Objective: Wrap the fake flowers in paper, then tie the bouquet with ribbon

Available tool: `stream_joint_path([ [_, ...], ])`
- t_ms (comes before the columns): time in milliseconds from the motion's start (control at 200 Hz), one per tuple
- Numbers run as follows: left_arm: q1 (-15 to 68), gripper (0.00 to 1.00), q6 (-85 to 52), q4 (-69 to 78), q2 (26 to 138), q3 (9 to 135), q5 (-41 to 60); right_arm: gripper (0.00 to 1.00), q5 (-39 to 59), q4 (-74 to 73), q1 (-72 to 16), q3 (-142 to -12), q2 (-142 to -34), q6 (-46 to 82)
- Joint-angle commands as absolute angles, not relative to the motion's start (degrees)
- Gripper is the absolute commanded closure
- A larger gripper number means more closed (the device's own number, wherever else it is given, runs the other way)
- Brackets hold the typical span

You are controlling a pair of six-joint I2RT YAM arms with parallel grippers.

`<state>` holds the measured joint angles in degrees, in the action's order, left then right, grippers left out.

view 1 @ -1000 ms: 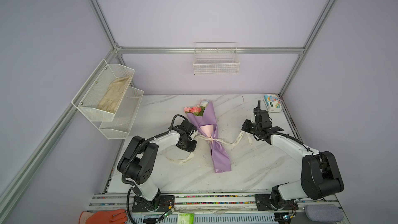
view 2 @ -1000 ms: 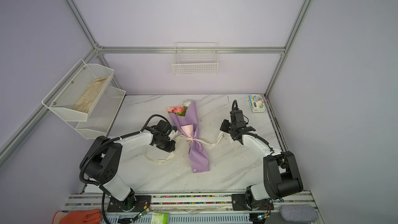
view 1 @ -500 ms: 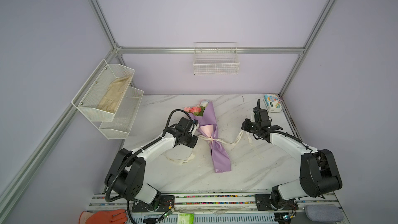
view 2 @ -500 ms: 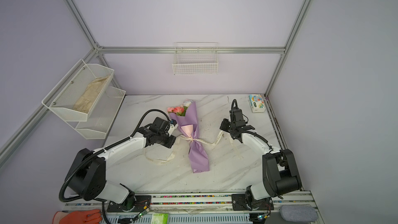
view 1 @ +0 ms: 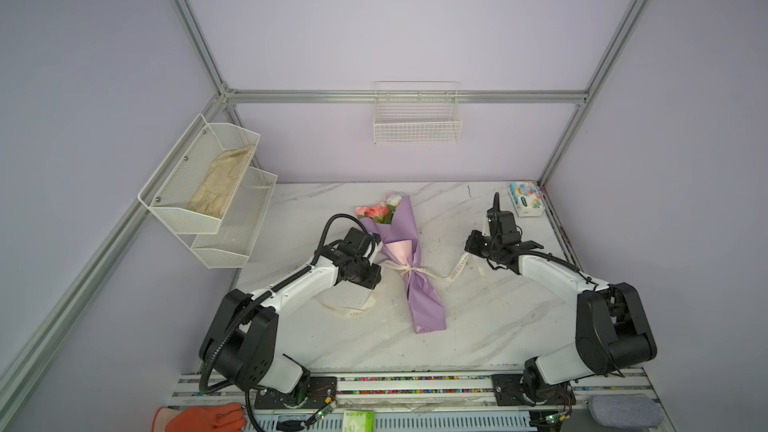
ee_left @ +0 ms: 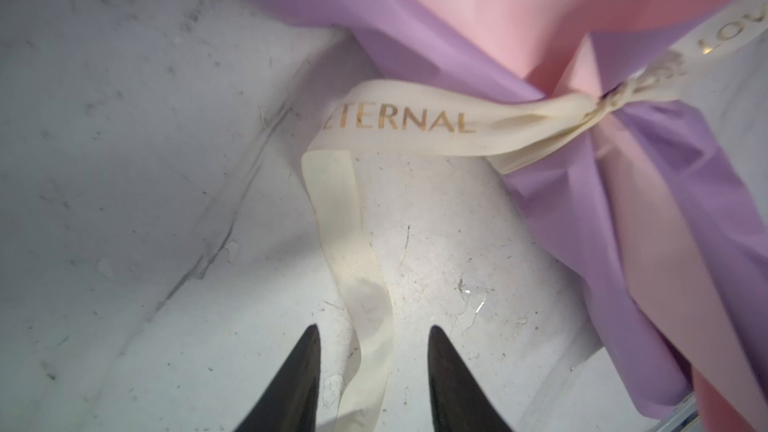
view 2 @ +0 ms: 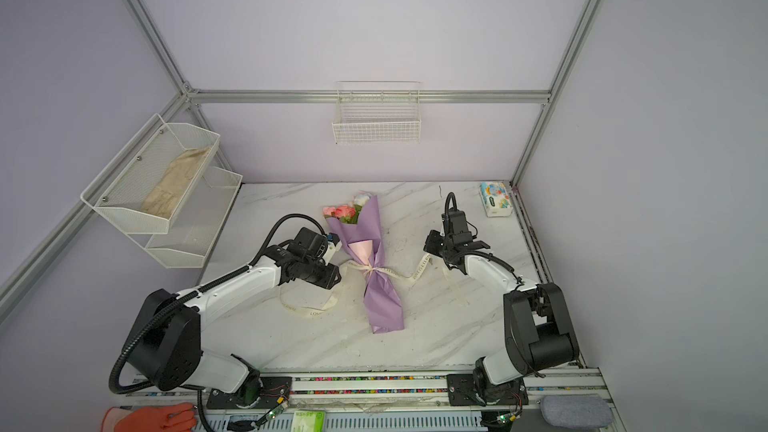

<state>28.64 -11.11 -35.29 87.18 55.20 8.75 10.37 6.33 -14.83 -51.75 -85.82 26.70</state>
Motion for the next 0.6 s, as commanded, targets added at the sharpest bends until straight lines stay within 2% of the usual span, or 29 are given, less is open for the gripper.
stream_joint_path([
  [0,28.92,0.58,-11.95,-37.69,89.2,55.19,10.37,0.92,10.74,7.72,-14.79,-53.09,-86.13,26.89],
  [185,28.94,0.56,-11.18,-40.23,92.42,57.11,8.88,0.91,10.63,7.8,-14.72,-52.95,-85.9,26.89],
  [415,29.17,0.58,-9.62,-40.69,95.59,57.33,12.94,0.91,10.37,8.02,-14.72,-53.35,-86.42,26.63],
  [595,29.36,0.84,-8.9,-40.5,96.09,57.98,13.63,0.91,9.67,8.06,-14.68,-53.16,-87.03,26.63],
])
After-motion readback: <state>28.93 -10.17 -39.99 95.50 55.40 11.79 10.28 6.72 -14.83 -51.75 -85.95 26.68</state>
